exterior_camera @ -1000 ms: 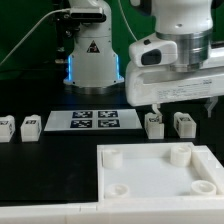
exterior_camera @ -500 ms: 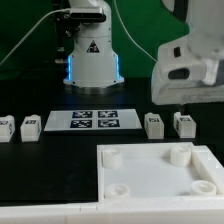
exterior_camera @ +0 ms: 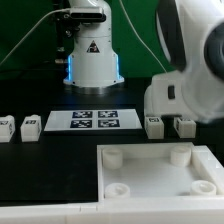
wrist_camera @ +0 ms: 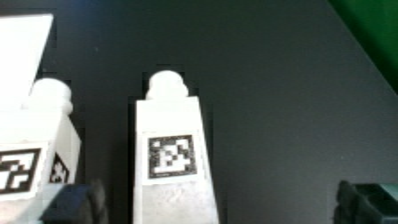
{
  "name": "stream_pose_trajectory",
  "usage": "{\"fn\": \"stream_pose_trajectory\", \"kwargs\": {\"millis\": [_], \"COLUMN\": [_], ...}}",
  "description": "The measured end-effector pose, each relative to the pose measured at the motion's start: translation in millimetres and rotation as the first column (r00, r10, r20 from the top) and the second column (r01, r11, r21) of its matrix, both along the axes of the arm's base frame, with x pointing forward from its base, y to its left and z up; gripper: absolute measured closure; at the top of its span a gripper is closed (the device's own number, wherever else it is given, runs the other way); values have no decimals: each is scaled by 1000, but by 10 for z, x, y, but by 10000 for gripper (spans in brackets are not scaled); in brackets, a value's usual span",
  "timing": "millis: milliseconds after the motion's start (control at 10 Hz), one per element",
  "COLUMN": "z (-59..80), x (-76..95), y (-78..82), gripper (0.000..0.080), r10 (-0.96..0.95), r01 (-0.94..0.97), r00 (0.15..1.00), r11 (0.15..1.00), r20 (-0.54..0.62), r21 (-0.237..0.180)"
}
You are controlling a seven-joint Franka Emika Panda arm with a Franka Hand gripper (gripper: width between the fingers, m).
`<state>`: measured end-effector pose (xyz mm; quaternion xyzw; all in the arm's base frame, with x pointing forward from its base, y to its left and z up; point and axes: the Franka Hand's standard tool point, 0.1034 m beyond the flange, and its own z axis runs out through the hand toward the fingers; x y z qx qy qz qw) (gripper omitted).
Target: Assemble one leg
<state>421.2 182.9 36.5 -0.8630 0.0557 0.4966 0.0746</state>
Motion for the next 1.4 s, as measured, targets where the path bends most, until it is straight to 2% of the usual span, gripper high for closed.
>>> {"fn": "stream_pose_trajectory", "kwargs": {"millis": [300, 700, 900, 1400], "z": [-20, -153, -183, -245], "x": [-176, -359, -395, -401], "y": [24, 49, 99, 12], "gripper": [151, 151, 151, 151], "r10": [14, 18, 30, 34], "r01": [-14, -18, -29, -34], "r00": [1000, 1000, 999, 999], "r11": [1000, 999, 999, 999], "r20": [5, 18, 22, 19], "r21": [-12, -27, -27, -10]}}
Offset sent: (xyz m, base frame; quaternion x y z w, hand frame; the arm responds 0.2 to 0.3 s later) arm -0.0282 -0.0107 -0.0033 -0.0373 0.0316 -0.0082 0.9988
